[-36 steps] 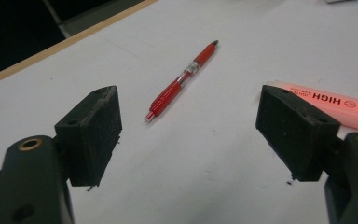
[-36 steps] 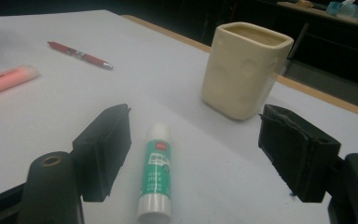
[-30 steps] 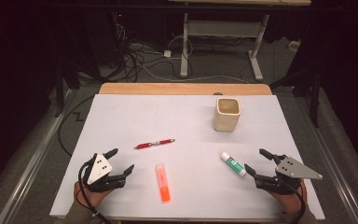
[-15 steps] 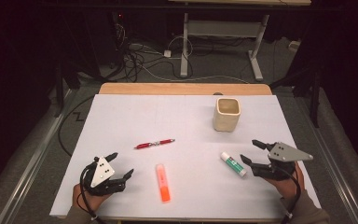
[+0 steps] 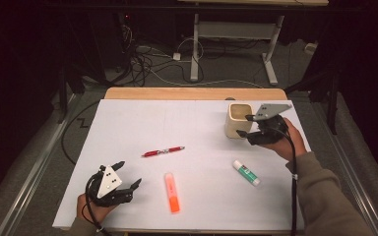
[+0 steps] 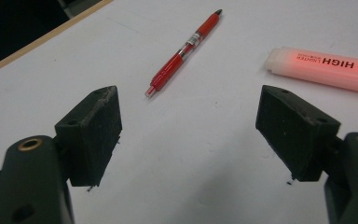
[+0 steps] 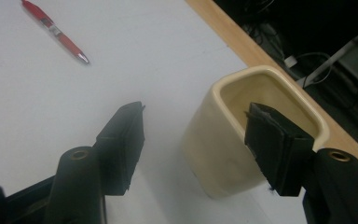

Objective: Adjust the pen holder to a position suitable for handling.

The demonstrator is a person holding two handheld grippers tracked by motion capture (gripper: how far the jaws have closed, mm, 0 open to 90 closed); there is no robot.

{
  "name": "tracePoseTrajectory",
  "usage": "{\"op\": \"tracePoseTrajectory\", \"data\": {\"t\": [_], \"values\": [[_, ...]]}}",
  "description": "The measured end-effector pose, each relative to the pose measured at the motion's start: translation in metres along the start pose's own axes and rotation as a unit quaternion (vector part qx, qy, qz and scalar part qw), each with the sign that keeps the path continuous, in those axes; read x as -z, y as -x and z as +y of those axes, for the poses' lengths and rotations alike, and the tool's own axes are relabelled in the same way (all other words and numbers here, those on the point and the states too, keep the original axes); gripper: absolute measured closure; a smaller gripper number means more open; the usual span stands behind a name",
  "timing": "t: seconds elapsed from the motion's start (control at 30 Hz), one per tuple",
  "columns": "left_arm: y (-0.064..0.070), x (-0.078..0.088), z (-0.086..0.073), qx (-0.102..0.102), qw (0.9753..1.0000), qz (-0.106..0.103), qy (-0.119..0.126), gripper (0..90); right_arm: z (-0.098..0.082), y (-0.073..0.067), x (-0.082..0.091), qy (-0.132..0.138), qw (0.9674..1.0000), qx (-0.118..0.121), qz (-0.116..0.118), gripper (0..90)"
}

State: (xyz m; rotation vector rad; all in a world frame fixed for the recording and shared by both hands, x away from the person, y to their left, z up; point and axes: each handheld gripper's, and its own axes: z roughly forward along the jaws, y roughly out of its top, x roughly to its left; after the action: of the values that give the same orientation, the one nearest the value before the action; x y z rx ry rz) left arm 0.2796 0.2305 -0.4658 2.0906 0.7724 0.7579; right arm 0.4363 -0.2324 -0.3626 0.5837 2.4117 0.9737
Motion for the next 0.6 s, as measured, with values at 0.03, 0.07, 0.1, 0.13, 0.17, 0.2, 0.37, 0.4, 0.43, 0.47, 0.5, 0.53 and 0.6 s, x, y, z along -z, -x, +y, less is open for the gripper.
{"op": "tracePoseTrajectory", "data": {"t": [0.03, 0.07, 0.1, 0.13, 0.17, 0.2, 0.37, 0.4, 0.43, 0.47, 0.5, 0.53, 0.6], "values": [[0.0, 0.0, 0.0, 0.0, 1.0, 0.001, 0.0, 21.9, 0.003, 0.004, -0.006, -0.009, 1.0, 0.002, 0.001, 38.9], [0.0, 0.0, -0.001, 0.001, 1.0, 0.002, 0.001, 21.9, 0.006, 0.007, -0.012, -0.021, 0.9998, -0.005, 0.006, 38.8], [0.0, 0.001, -0.001, 0.006, 1.0, -0.002, 0.003, 21.9, 0.009, 0.011, -0.019, -0.031, 0.9994, -0.008, 0.01, 38.9], [-0.001, 0.001, -0.002, 0.011, 0.9999, -0.005, 0.006, 21.9, 0.011, 0.015, -0.024, -0.043, 0.999, -0.011, 0.009, 40.3], [-0.001, 0.002, -0.002, 0.013, 0.9998, -0.007, 0.009, 21.9, 0.014, 0.019, -0.03, -0.057, 0.9982, -0.016, 0.01, 41.4], [0.0, 0.003, -0.002, 0.022, 0.9997, -0.011, 0.009, 21.9, 0.015, 0.023, -0.035, -0.065, 0.9975, -0.021, 0.018, 41.8], [-0.002, 0.004, -0.006, 0.024, 0.9996, -0.015, 0.006, 22.1, 0.023, 0.04, -0.053, -0.094, 0.9927, -0.046, 0.06, 49.4], [-0.003, 0.004, -0.006, 0.024, 0.9996, -0.016, 0.005, 22.2, 0.025, 0.042, -0.056, -0.103, 0.9919, -0.043, 0.06, 52.7], [-0.003, 0.004, -0.007, 0.024, 0.9996, -0.016, 0.005, 22.2, 0.026, 0.043, -0.059, -0.113, 0.9902, -0.045, 0.069, 54.4], [-0.003, 0.004, -0.007, 0.024, 0.9996, -0.016, 0.005, 22.3, 0.027, 0.044, -0.062, -0.12, 0.9886, -0.049, 0.078, 55.0], [-0.003, 0.004, -0.007, 0.025, 0.9995, -0.017, 0.006, 22.4, 0.028, 0.045, -0.065, -0.125, 0.9872, -0.053, 0.084, 55.8], [-0.003, 0.004, -0.007, 0.024, 0.9995, -0.019, 0.006, 22.4, 0.028, 0.045, -0.068, -0.135, 0.9857, -0.056, 0.084, 57.0], [-0.003, 0.004, -0.007, 0.023, 0.9994, -0.022, 0.007, 22.5, 0.029, 0.045, -0.074, -0.155, 0.982, -0.05, 0.096, 61.0]]}}
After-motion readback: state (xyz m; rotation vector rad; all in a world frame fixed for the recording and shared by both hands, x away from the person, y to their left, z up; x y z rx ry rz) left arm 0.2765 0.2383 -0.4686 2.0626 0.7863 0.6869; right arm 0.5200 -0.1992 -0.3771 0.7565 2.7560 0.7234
